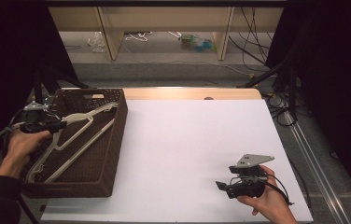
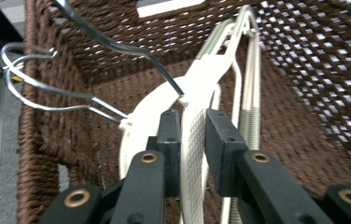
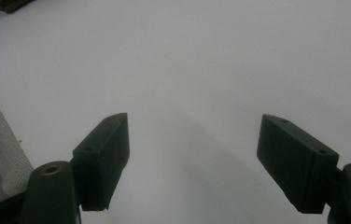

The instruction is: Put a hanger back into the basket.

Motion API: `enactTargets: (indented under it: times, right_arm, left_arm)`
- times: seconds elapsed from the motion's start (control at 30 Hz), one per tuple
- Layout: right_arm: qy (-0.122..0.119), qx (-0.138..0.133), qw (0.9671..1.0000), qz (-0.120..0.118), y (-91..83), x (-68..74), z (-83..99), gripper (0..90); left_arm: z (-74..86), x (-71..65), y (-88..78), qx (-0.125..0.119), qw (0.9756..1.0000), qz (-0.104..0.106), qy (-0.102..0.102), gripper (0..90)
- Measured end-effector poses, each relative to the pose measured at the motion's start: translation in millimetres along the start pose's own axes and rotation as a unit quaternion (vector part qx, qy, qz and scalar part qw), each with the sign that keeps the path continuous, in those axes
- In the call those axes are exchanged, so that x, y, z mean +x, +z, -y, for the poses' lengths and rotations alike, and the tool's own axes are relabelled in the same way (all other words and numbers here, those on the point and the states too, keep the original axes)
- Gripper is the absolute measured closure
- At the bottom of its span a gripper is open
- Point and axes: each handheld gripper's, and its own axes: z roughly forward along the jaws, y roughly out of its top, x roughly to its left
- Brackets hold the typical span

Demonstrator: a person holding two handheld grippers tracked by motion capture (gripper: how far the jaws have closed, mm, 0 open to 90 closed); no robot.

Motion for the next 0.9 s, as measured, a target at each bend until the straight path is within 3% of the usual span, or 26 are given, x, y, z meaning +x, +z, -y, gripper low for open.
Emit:
enactTargets:
  times: [0.1, 0.23, 0.3, 0.33, 0.37, 0.5, 0.57, 0.6, 0.63, 0.7, 0.8, 0.87, 0.9]
  right_arm:
    - [0.001, 0.001, 1.0000, 0.000, 0.4, -0.3, 0.4, 26.4]
    - [0.001, 0.000, 1.0000, -0.001, 0.4, -0.2, 0.4, 26.4]
    - [0.001, -0.001, 1.0000, -0.001, 0.4, -0.3, 0.4, 26.5]
    - [0.001, -0.001, 1.0000, -0.001, 0.4, -0.3, 0.4, 26.5]
    - [-0.009, 0.003, 1.0000, -0.001, 0.0, -1.7, 0.4, 26.4]
    - [0.001, 0.004, 1.0000, -0.003, -1.0, -0.8, -0.2, 26.4]
    - [0.001, 0.002, 1.0000, -0.002, -0.5, -0.4, -0.1, 26.4]
    - [0.001, 0.002, 1.0000, -0.002, -0.5, -0.4, -0.1, 26.4]
    - [0.001, -0.004, 1.0000, 0.000, 0.3, 0.2, 0.0, 26.4]
    - [0.001, -0.005, 1.0000, 0.000, 0.2, 0.6, -0.2, 26.4]
    - [0.002, -0.007, 1.0000, -0.001, -0.3, 0.8, -0.6, 26.4]
    - [0.001, -0.010, 1.0000, 0.000, -0.1, 0.7, -0.4, 26.4]
    - [-0.002, -0.012, 0.9999, 0.001, 0.2, 0.2, -0.4, 26.4]
  left_arm:
    - [2.7, 3.0, 3.8, 0.000, 0.9999, -0.007, -0.014, 74.6]
    - [4.2, 4.7, 5.5, 0.002, 0.9997, -0.015, -0.017, 73.9]
    - [4.9, 5.3, 5.3, 0.007, 0.9990, -0.035, -0.025, 70.1]
    - [4.9, 5.3, 5.3, 0.007, 0.9990, -0.035, -0.025, 67.5]
    - [5.8, 5.9, 5.1, 0.003, 0.9986, -0.042, -0.034, 67.5]
    - [6.1, 5.5, -8.5, -0.021, 0.9969, -0.052, -0.055, 57.0]
    - [3.9, 1.6, -14.8, -0.034, 0.9965, -0.056, -0.051, 50.6]
    - [3.9, 1.6, -14.8, -0.034, 0.9965, -0.056, -0.051, 50.0]
    - [2.2, -5.5, -23.4, -0.056, 0.9961, -0.041, -0.054, 49.1]
    - [1.2, -10.0, -27.9, -0.065, 0.9956, -0.037, -0.057, 45.9]
    - [-0.7, -28.2, -47.4, -0.103, 0.9937, -0.021, -0.039, 43.3]
    - [-0.6, -31.7, -51.0, -0.109, 0.9932, -0.015, -0.038, 42.6]
    - [-0.3, -41.3, -60.6, -0.126, 0.9915, -0.003, -0.033, 42.2]
